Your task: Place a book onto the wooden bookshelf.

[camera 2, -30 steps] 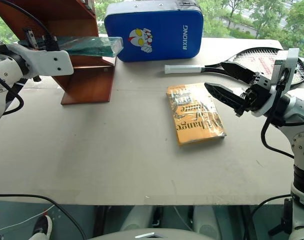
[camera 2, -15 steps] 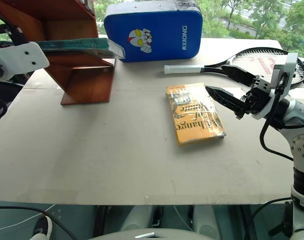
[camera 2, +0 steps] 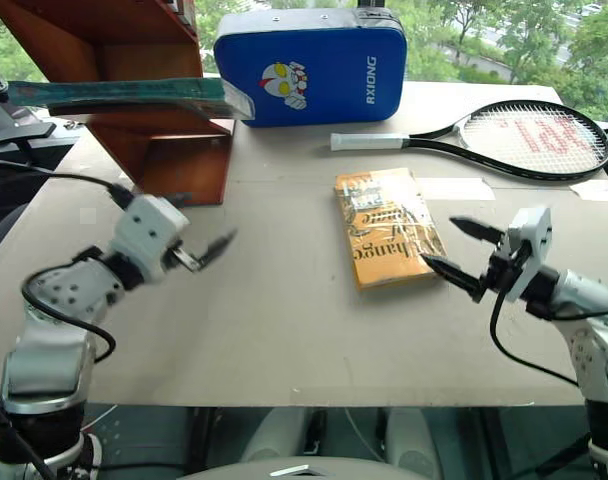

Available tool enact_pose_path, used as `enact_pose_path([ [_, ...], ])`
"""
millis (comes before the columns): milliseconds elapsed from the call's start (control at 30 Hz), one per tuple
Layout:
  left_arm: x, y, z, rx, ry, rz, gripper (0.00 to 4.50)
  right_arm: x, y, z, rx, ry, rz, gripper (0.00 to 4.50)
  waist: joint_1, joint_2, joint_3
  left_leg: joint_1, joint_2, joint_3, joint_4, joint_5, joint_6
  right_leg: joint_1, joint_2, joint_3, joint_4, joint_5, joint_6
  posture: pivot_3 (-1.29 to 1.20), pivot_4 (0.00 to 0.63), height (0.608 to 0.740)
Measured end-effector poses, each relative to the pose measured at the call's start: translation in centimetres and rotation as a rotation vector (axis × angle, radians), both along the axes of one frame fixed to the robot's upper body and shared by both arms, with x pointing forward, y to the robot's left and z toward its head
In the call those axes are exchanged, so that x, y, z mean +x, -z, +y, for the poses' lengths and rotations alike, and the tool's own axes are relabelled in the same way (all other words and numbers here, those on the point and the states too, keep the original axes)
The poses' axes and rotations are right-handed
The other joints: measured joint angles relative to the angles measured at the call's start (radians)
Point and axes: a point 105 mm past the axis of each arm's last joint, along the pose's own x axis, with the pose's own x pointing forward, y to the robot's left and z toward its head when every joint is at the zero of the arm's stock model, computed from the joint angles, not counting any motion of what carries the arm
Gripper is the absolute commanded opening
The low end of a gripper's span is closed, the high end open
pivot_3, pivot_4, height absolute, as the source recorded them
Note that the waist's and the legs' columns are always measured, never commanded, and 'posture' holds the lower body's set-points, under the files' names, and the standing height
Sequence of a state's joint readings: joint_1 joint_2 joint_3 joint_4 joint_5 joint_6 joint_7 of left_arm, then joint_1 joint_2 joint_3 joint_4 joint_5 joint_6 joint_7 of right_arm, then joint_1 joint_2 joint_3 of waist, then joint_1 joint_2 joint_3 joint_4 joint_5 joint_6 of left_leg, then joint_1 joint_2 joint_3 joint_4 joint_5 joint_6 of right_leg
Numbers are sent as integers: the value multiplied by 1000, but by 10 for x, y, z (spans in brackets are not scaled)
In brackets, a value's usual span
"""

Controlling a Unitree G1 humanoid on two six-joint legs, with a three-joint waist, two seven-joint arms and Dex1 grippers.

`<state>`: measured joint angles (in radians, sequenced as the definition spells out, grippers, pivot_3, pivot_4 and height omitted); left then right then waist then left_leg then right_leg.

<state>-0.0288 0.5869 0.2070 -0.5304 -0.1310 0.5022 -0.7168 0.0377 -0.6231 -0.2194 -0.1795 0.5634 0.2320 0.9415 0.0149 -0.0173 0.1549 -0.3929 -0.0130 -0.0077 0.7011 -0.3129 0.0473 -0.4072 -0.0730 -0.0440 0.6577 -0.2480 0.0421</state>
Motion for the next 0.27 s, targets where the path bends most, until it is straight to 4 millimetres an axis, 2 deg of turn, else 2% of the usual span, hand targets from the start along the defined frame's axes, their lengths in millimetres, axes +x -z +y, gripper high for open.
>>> enact_pose_path([
  [33, -10, 15, -10, -68, 40, 70, 4412, -11, 25, -7, -7, 32, 52, 4500, 0, 1, -1, 3, 0, 1, 0, 0, 0, 2, 0, 2, 1, 0, 0, 0, 150, 740],
  [67, -11, 18, -12, -77, 47, 84, 4412, -13, 30, -9, -8, 39, 65, 4500, -1, 2, 0, 5, 0, 1, 0, 0, 0, 3, 0, 2, 2, 0, 0, 0, 150, 740],
  [133, -25, 36, -20, -117, 90, 160, 4412, -27, 48, -22, -29, 85, 89, 4500, -3, 6, -1, 16, 1, 2, -2, -1, 0, 14, 0, 4, 0, 0, -1, 0, 150, 740],
  [267, -43, 65, -23, -133, 130, 266, 4412, -46, 69, -39, -61, 146, 132, 4500, -3, 6, -1, 25, 2, 3, -5, -3, 5, 20, 0, 5, 0, -3, -5, 0, 150, 740],
])
